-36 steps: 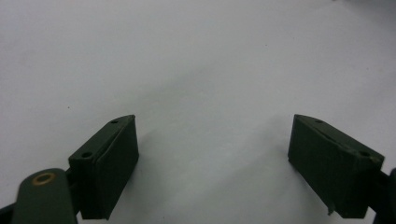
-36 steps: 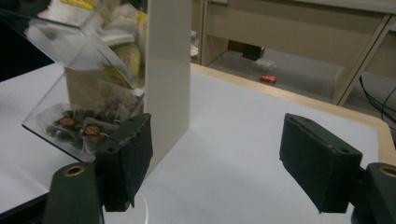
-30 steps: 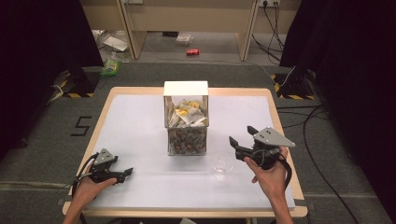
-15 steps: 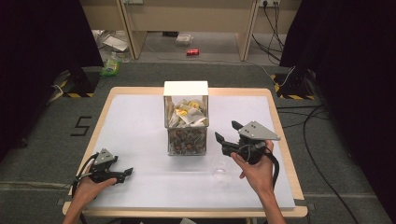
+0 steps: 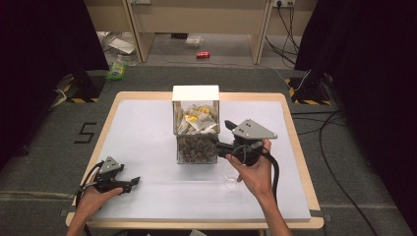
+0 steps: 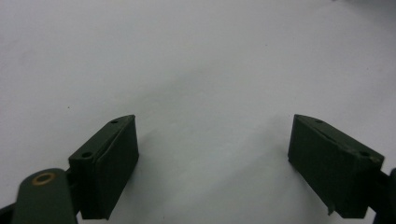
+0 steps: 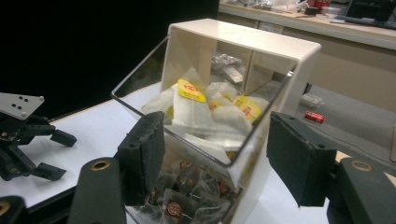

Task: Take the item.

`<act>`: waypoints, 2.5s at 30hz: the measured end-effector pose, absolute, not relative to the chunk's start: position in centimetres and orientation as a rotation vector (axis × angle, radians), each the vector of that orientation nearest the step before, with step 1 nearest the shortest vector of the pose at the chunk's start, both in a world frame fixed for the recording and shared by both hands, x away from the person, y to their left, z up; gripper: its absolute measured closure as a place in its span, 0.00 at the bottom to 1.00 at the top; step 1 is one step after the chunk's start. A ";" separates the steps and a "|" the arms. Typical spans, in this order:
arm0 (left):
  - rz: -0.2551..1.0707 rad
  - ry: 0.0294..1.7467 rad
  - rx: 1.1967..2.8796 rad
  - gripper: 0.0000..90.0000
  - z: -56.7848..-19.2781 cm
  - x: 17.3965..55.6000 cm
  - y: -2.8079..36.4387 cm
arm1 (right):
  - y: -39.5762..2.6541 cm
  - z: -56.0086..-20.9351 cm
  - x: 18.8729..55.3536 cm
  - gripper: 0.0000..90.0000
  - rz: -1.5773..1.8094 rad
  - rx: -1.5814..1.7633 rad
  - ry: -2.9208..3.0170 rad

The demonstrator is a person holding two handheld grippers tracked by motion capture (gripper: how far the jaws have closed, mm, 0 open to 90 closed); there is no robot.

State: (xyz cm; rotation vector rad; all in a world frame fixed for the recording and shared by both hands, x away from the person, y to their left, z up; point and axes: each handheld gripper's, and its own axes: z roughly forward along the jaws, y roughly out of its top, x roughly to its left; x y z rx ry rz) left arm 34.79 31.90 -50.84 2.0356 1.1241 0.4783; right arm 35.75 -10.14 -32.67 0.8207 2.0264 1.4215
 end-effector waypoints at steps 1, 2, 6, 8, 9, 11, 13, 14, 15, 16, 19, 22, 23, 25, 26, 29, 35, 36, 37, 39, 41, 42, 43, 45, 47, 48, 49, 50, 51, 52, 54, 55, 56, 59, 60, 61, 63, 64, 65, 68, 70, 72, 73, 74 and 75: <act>0.478 1.124 2.035 0.17 -50.8 34.8 31.9 | -9.9 -32.6 35.8 0.43 1.420 0.811 2.031; 0.478 1.124 2.035 0.17 -50.8 34.8 31.9 | -9.7 -32.6 35.9 0.44 1.420 0.809 2.036; 0.479 1.124 2.036 0.17 -50.8 34.8 31.9 | -8.7 -32.5 36.2 0.46 1.422 0.793 2.046; 0.479 1.124 2.036 0.17 -50.8 34.8 31.9 | -8.2 -32.5 36.5 0.46 1.426 0.788 2.057; 0.479 1.124 2.036 0.17 -50.8 34.8 31.9 | -7.9 -32.5 36.6 0.46 1.426 0.788 2.061; 0.480 1.124 2.036 0.17 -50.8 34.8 31.9 | -7.3 -32.6 36.9 0.47 1.424 0.784 2.070; 0.479 1.124 2.036 0.17 -50.8 34.8 31.9 | -6.7 -32.6 37.1 0.47 1.413 0.775 2.081; 0.479 1.124 2.036 0.17 -50.8 34.8 31.9 | -6.4 -32.5 37.2 0.48 1.404 0.775 2.087; 0.479 1.124 2.036 0.17 -50.8 34.8 31.9 | -6.2 -32.5 37.4 0.48 1.398 0.773 2.088; 0.480 1.124 2.036 0.17 -50.8 34.8 31.9 | -5.9 -32.4 37.5 0.49 1.397 0.776 2.091; 0.479 1.124 2.036 0.17 -50.8 34.8 31.9 | -5.2 -32.2 38.0 0.50 1.369 0.766 2.104; 0.480 1.124 2.036 0.17 -50.8 34.8 31.9 | -4.5 -31.9 38.5 0.51 1.338 0.763 2.118; 0.479 1.124 2.036 0.17 -50.8 34.8 31.9 | -4.3 -31.9 38.6 0.51 1.331 0.764 2.125; 0.479 1.124 2.036 0.17 -50.8 34.8 31.9 | -4.0 -31.9 38.8 0.52 1.308 0.762 2.133; 0.479 1.124 2.036 0.17 -50.8 34.8 31.9 | -4.0 -31.9 38.8 0.52 1.308 0.762 2.133; 0.480 1.124 2.036 0.17 -50.8 34.8 31.9 | -3.4 -32.1 39.4 0.54 1.262 0.765 2.144; 0.479 1.124 2.036 0.17 -50.8 34.8 31.9 | -2.8 -32.6 40.1 0.59 1.220 0.767 2.169; 0.479 1.124 2.036 0.17 -50.8 34.8 31.9 | -2.8 -32.6 40.2 0.60 1.214 0.770 2.173; 0.479 1.124 2.036 0.17 -50.8 34.8 31.9 | -2.8 -32.6 40.3 0.61 1.206 0.769 2.174; 0.479 1.124 2.036 0.17 -50.8 34.8 31.9 | -2.8 -32.6 40.4 0.61 1.203 0.772 2.172; 0.479 1.125 2.035 0.17 -50.8 34.8 31.9 | -2.7 -32.7 40.7 0.63 1.188 0.783 2.185; 0.479 1.124 2.036 0.17 -50.8 34.8 31.9 | -2.7 -32.8 40.8 0.64 1.185 0.785 2.186; 0.479 1.124 2.036 0.17 -50.8 34.8 31.9 | -2.7 -32.8 40.8 0.66 1.179 0.784 2.195; 0.480 1.124 2.036 0.17 -50.8 34.8 31.9 | -2.7 -32.9 40.9 0.70 1.163 0.785 2.197; 0.480 1.124 2.036 0.17 -50.8 34.8 31.9 | -2.8 -32.9 41.0 0.76 1.148 0.790 2.207; 0.480 1.124 2.036 0.17 -50.8 34.8 31.9 | -2.8 -32.9 41.0 0.78 1.143 0.789 2.211; 0.479 1.124 2.036 0.17 -50.8 34.8 31.9 | -2.8 -32.9 41.0 0.80 1.138 0.791 2.218; 0.480 1.124 2.036 0.17 -50.8 34.8 31.9 | -2.9 -32.9 41.0 0.84 1.139 0.789 2.215; 0.480 1.124 2.036 0.17 -50.8 34.8 31.9 | -2.9 -32.9 41.0 0.84 1.139 0.789 2.215; 0.480 1.124 2.036 0.17 -50.8 34.8 31.9 | -3.0 -32.8 40.9 0.92 1.143 0.779 2.211; 0.480 1.124 2.036 0.17 -50.8 34.8 31.9 | -3.2 -32.6 40.8 0.96 1.152 0.762 2.202; 0.480 1.124 2.036 0.17 -50.8 34.8 31.9 | -3.3 -32.5 40.8 0.98 1.156 0.756 2.201; 0.480 1.124 2.036 0.17 -50.8 34.8 31.9 | -3.3 -32.5 40.8 0.98 1.156 0.756 2.201; 0.480 1.124 2.036 0.17 -50.8 34.8 31.9 | -3.9 -32.1 40.7 1.00 1.174 0.745 2.205; 0.480 1.124 2.036 0.17 -50.8 34.8 31.9 | -4.1 -32.0 40.7 1.00 1.178 0.741 2.207; 0.480 1.124 2.036 0.17 -50.8 34.8 31.9 | -4.1 -32.0 40.7 1.00 1.178 0.741 2.207; 0.481 1.125 2.035 0.17 -50.8 34.8 31.9 | -4.6 -31.8 40.6 1.00 1.215 0.736 2.195; 0.480 1.125 2.036 0.17 -50.8 34.8 31.9 | -4.7 -31.7 40.5 1.00 1.222 0.736 2.186; 0.480 1.125 2.035 0.17 -50.8 34.8 31.9 | -4.9 -31.5 40.4 1.00 1.235 0.735 2.180; 0.481 1.125 2.035 0.17 -50.8 34.8 31.9 | -5.2 -31.3 40.2 1.00 1.251 0.739 2.170; 0.480 1.125 2.036 0.17 -50.8 34.8 31.9 | -5.7 -30.9 40.1 1.00 1.269 0.738 2.150; 0.481 1.124 2.036 0.17 -50.8 34.8 31.9 | -6.2 -30.7 39.9 1.00 1.307 0.734 2.135; 0.481 1.124 2.036 0.17 -50.8 34.8 31.9 | -6.3 -30.5 39.8 1.00 1.321 0.740 2.130; 0.480 1.125 2.035 0.17 -50.8 34.8 31.9 | -6.3 -30.5 39.8 1.00 1.321 0.740 2.130; 0.481 1.125 2.036 0.17 -50.8 34.8 31.9 | -6.6 -30.0 39.3 1.00 1.321 0.711 2.122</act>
